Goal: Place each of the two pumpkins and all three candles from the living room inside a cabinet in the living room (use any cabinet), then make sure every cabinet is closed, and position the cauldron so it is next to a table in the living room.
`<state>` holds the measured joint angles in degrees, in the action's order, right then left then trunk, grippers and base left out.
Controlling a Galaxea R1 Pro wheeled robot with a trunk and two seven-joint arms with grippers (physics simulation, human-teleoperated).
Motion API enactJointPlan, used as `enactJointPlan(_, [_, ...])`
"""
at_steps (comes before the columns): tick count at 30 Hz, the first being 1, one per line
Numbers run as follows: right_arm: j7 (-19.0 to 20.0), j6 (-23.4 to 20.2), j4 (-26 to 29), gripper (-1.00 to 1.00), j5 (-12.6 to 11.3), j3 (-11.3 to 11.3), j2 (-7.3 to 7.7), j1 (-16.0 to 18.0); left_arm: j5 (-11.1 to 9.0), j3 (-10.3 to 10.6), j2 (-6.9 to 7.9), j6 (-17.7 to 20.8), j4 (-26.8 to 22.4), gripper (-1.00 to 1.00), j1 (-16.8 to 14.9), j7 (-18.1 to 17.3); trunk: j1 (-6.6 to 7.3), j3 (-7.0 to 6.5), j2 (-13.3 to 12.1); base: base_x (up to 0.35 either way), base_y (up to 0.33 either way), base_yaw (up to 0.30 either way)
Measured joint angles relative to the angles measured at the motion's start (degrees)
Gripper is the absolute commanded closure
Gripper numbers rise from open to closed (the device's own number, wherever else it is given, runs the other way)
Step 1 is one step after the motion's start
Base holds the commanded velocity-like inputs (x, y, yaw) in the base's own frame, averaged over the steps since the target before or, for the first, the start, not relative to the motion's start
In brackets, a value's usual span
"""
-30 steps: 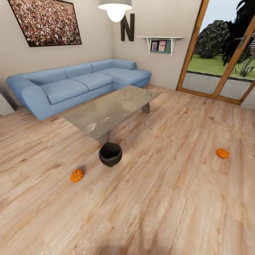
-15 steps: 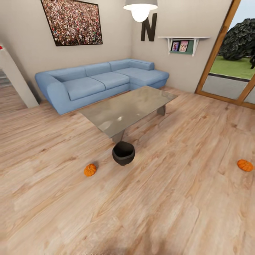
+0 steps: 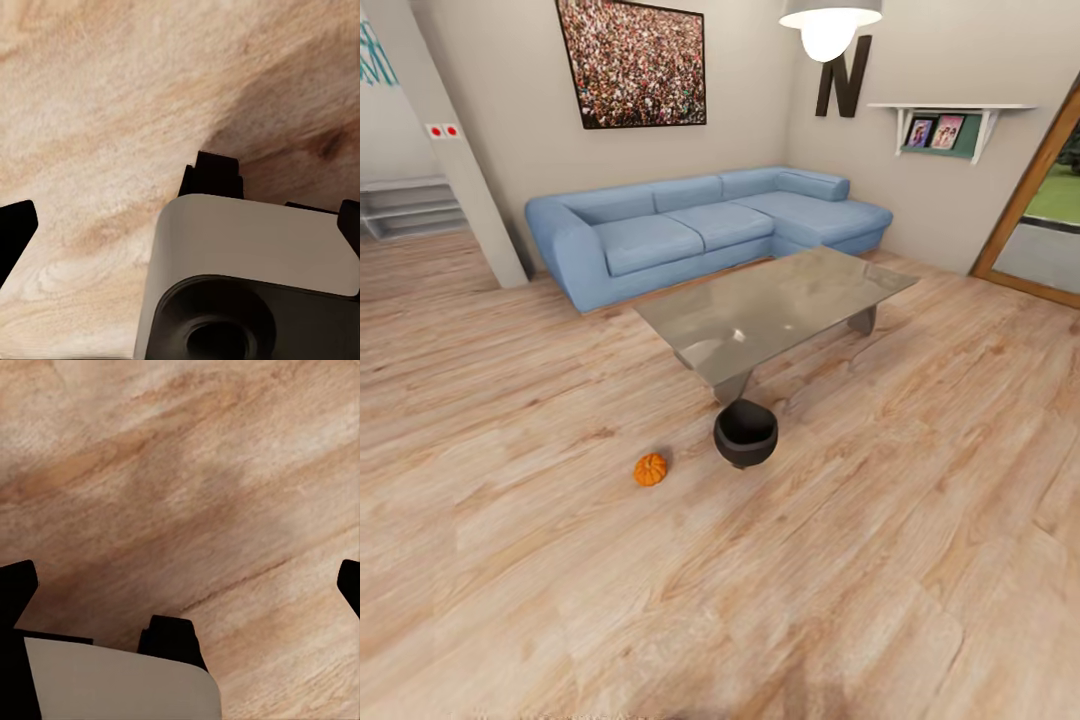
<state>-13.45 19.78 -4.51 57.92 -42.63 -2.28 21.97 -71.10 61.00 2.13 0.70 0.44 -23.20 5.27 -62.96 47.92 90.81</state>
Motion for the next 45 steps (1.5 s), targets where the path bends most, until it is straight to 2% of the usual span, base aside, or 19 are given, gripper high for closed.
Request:
enactJointPlan(13, [0.00,0.03,0.03,-1.00,0.00,0.00,0.00,-0.09,0.00,0.00,0.02,0.00,0.00,-1.00,0.00,0.00,0.00,0.00,0.00,0.000,0.000,0.267])
enactJointPlan(21, [0.00,0.00,0.03,-1.00,0.01,0.00,0.01,-0.09,0.00,0.00,0.00,0.00,0.00,-1.00,0.00,0.00,0.00,-0.18,0.00,0.000,0.000,0.016])
enactJointPlan(45, [0.05,0.00,0.03,-1.00,0.01,0.00,0.00,-0.09,0.00,0.00,0.03,0.00,0.00,-1.00,0.00,0.00,0.00,-2.29,0.00,0.000,0.000,0.000])
